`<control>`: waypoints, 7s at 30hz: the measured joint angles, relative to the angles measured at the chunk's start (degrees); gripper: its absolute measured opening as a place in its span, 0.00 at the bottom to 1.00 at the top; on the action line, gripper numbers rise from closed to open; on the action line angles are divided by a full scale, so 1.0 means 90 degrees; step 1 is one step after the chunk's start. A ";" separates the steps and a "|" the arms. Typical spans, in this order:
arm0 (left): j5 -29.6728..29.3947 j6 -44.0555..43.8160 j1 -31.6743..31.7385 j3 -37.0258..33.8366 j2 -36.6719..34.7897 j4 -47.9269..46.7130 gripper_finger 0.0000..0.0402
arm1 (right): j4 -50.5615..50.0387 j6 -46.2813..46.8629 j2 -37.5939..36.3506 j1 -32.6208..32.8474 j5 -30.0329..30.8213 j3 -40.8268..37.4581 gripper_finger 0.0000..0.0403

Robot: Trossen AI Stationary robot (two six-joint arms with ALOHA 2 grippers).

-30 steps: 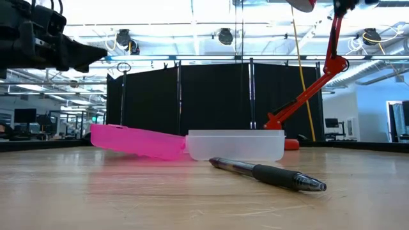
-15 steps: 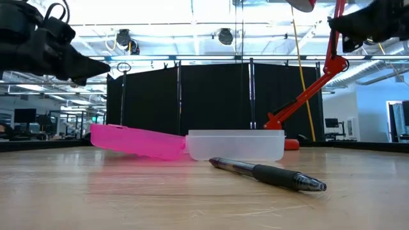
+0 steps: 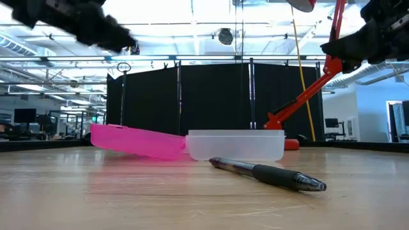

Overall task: Pick & place school supplies into a supply box
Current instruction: Put the black pen into the pink supply box, then return to Home Position

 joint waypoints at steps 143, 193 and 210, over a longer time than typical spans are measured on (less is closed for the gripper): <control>0.2221 0.6389 0.0579 0.6153 0.3863 -0.5433 0.02 | 0.0466 -0.0156 0.0517 -0.0064 -0.1154 -0.0046 0.00; 0.2374 0.0243 0.1573 -0.3011 -0.4639 0.1581 0.01 | 0.1407 -0.0049 -0.0187 -0.0055 -0.1198 -0.0707 0.00; 0.2388 0.0201 0.1573 -0.3011 -0.4639 0.1574 0.11 | 0.1354 -0.0114 -0.0177 -0.0055 -0.1194 -0.0724 0.00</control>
